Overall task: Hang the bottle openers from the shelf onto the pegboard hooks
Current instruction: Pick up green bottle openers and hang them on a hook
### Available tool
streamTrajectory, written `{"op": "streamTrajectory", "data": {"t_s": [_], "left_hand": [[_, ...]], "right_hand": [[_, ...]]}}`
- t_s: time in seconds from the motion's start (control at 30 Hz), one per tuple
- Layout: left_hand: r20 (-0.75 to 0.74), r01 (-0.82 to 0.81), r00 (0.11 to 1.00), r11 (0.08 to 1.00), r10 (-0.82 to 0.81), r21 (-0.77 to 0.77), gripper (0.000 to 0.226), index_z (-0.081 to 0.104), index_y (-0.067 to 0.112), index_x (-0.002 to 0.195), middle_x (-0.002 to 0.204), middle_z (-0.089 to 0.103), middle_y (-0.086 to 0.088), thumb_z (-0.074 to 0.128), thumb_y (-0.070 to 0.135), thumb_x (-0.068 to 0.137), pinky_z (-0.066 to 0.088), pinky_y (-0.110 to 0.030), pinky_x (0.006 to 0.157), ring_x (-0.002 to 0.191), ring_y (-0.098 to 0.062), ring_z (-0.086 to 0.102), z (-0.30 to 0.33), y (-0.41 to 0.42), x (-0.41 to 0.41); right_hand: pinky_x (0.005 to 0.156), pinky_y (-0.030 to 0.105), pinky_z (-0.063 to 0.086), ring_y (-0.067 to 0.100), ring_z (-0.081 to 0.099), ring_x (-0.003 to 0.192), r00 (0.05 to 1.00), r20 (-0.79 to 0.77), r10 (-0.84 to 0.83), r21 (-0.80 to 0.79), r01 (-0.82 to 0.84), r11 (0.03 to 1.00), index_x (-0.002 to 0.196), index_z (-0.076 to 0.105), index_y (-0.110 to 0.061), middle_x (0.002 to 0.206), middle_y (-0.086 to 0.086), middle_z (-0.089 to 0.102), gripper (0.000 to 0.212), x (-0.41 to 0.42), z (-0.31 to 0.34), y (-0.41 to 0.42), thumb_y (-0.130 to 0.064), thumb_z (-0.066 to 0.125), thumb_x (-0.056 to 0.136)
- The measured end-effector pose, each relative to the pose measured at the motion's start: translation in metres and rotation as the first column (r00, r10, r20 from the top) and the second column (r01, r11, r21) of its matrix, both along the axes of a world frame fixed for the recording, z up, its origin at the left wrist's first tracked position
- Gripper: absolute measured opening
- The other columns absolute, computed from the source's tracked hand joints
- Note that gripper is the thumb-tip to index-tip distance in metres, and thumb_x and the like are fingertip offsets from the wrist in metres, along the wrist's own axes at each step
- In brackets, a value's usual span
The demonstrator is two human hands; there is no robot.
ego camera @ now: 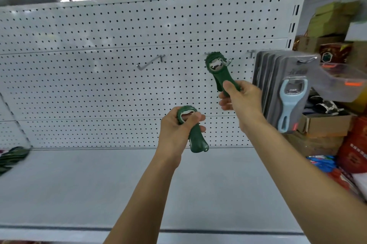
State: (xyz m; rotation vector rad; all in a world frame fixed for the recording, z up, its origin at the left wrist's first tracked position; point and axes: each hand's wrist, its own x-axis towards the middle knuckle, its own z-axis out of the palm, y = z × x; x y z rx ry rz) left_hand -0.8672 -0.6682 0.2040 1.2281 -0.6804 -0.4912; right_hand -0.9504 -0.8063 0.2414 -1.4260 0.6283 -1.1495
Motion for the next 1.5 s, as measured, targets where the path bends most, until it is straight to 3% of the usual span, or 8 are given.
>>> {"op": "streamTrajectory", "data": {"t_s": [0.2, 0.33, 0.5, 0.77, 0.97, 1.23, 1.37, 1.5], "left_hand": [[0.028, -0.047, 0.998, 0.996, 0.049, -0.077, 0.015, 0.062, 0.009, 0.102, 0.093, 0.076, -0.007, 0.067, 0.012, 0.088, 0.058, -0.034, 0.080, 0.078, -0.019, 0.073, 0.002, -0.007, -0.007], [0.049, -0.105, 0.993, 0.988, 0.111, -0.111, 0.014, 0.064, 0.007, 0.098, 0.091, 0.076, -0.006, 0.068, 0.014, 0.086, 0.055, -0.035, 0.085, 0.087, -0.019, 0.071, 0.001, -0.009, -0.013], [0.090, -0.093, 0.990, 0.988, 0.105, -0.125, 0.013, 0.062, 0.010, 0.100, 0.089, 0.076, -0.006, 0.065, 0.018, 0.090, 0.057, -0.038, 0.081, 0.085, -0.023, 0.072, 0.001, -0.006, -0.018], [0.532, -0.172, 0.841, 0.981, 0.100, 0.088, 0.010, 0.061, 0.027, 0.095, 0.090, 0.070, 0.015, 0.064, 0.035, 0.090, 0.048, -0.020, 0.077, 0.085, 0.003, 0.063, -0.013, 0.010, -0.021], [0.663, -0.272, 0.744, 0.944, 0.082, 0.189, 0.008, 0.060, 0.031, 0.099, 0.091, 0.069, 0.020, 0.062, 0.034, 0.092, 0.051, -0.027, 0.082, 0.088, 0.009, 0.059, -0.031, 0.022, -0.020], [0.684, -0.317, 0.727, 0.914, 0.062, 0.254, 0.009, 0.058, 0.034, 0.101, 0.090, 0.065, 0.024, 0.061, 0.034, 0.092, 0.049, -0.023, 0.081, 0.089, 0.018, 0.052, -0.047, 0.028, -0.021], [0.761, -0.397, 0.647, 0.873, 0.047, 0.283, 0.014, 0.056, 0.035, 0.107, 0.093, 0.065, 0.024, 0.056, 0.040, 0.093, 0.042, -0.014, 0.072, 0.087, 0.010, 0.057, -0.053, 0.029, -0.021], [0.794, -0.452, 0.607, 0.837, 0.035, 0.309, 0.021, 0.055, 0.033, 0.113, 0.097, 0.065, 0.021, 0.052, 0.042, 0.095, 0.043, -0.020, 0.072, 0.090, 0.004, 0.057, -0.060, 0.029, -0.021]], "right_hand": [[0.065, 0.037, 0.056, 0.023, 0.067, 0.064, 0.946, -0.218, 0.239, 0.205, -0.195, 0.959, 0.090, 0.067, -0.006, 0.076, 0.013, 0.073, 0.050, -0.022, -0.034, 0.045, -0.046, 0.040, 0.099], [0.064, 0.034, 0.058, 0.026, 0.072, 0.071, 0.896, -0.224, 0.384, 0.128, -0.363, 0.923, 0.096, 0.069, -0.008, 0.083, 0.011, 0.075, 0.033, -0.032, -0.045, 0.065, -0.033, 0.049, 0.099], [0.051, 0.028, 0.045, 0.015, 0.062, 0.058, 0.942, -0.193, 0.275, -0.058, -0.290, 0.955, 0.095, 0.067, -0.006, 0.071, 0.009, 0.070, 0.008, -0.036, -0.042, 0.068, -0.007, 0.060, 0.091], [0.054, 0.015, 0.044, 0.009, 0.060, 0.059, 0.990, 0.086, 0.113, -0.320, -0.080, 0.944, 0.091, 0.065, -0.017, 0.074, 0.007, 0.068, 0.012, -0.047, -0.013, 0.064, -0.006, 0.059, 0.092], [0.053, 0.017, 0.045, 0.008, 0.060, 0.058, 0.987, 0.153, 0.050, -0.291, -0.003, 0.957, 0.093, 0.064, -0.019, 0.073, 0.004, 0.068, 0.013, -0.049, 0.003, 0.053, -0.008, 0.058, 0.093], [0.049, 0.019, 0.043, 0.008, 0.055, 0.052, 0.996, 0.081, 0.028, -0.184, -0.012, 0.983, 0.087, 0.063, -0.022, 0.070, 0.004, 0.067, 0.015, -0.035, 0.003, 0.031, -0.009, 0.058, 0.093], [0.052, 0.024, 0.044, 0.010, 0.057, 0.054, 0.999, 0.033, 0.020, -0.168, -0.014, 0.986, 0.090, 0.063, -0.019, 0.074, 0.005, 0.068, 0.011, -0.024, 0.000, 0.020, -0.011, 0.057, 0.093], [0.052, 0.022, 0.048, 0.010, 0.060, 0.059, 0.999, 0.009, 0.031, -0.141, -0.030, 0.990, 0.097, 0.062, -0.014, 0.076, 0.004, 0.068, 0.008, -0.019, -0.012, 0.015, -0.011, 0.056, 0.093]]}}
